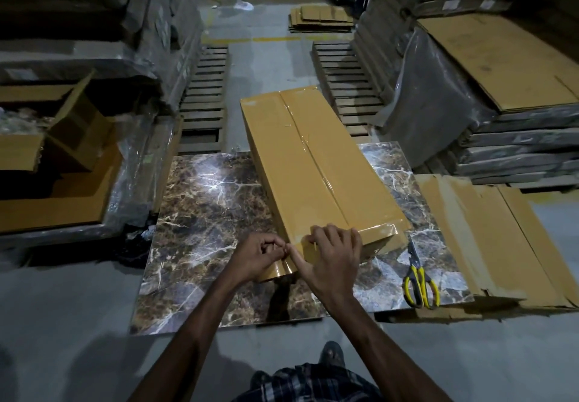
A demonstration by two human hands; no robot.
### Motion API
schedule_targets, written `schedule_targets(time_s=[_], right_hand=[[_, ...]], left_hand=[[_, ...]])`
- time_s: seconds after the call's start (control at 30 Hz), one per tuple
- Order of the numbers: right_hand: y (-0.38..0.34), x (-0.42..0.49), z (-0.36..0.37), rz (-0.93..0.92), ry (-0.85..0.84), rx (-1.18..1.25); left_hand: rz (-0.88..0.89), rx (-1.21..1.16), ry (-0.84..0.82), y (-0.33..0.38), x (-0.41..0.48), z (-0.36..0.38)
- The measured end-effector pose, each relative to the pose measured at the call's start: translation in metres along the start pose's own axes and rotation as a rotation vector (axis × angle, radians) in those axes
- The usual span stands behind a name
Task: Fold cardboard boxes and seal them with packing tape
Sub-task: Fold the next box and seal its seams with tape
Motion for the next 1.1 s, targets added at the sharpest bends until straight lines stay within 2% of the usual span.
schedule_targets(time_s=[0.23,0.37,0.47,0.6,0.7,0.83,0.9,1.0,1.1], right_hand=[[-0.003,-0.003,0.001,-0.009,0.013,-0.031],[-0.004,-0.005,0.005,-0.022,-0.003,-0.072],[-0.002,-0.007,0.009,-0.004,-0.031,-0.111],[-0.003,-0.008,0.01,-0.007,-0.026,-0.14],[-0.002,-0.009,0.012,0.001,-0.026,-0.157],[-0.002,-0.012,0.015,0.004,-0.039,-0.167],[-0.002,-0.011,0.016,0.0,-0.054,-0.169],[-0.001,-0.009,0.014,-0.007,-0.086,-0.177],[-0.005,-0.009,0.01,-0.015,-0.089,-0.156]], left_hand=[[-0.173,0.069,0.116,-0.005,-0.008,-0.005],[-0.174,0.143,0.073,-0.017,-0.014,-0.001],[-0.164,0.181,0.122,-0.022,-0.021,-0.003],[-0.167,0.461,0.235,-0.01,-0.026,-0.012],[-0.227,0.716,0.24,0.003,-0.024,-0.014],[-0.36,0.867,0.228,-0.007,-0.029,-0.022],[-0.365,0.819,0.214,-0.013,-0.028,-0.022],[-0.295,0.655,0.221,-0.012,-0.026,-0.014],[-0.313,0.455,0.245,-0.016,-0.026,-0.012]])
Point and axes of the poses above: each hand's wrist, its own x-axis towards the middle knuckle, its own z-axis out of the palm, y = z × x, the point moved 7 cm from there along x, towards the middle knuckle, and after that the axes turned 11 degrees about x, right-handed, at the moved point
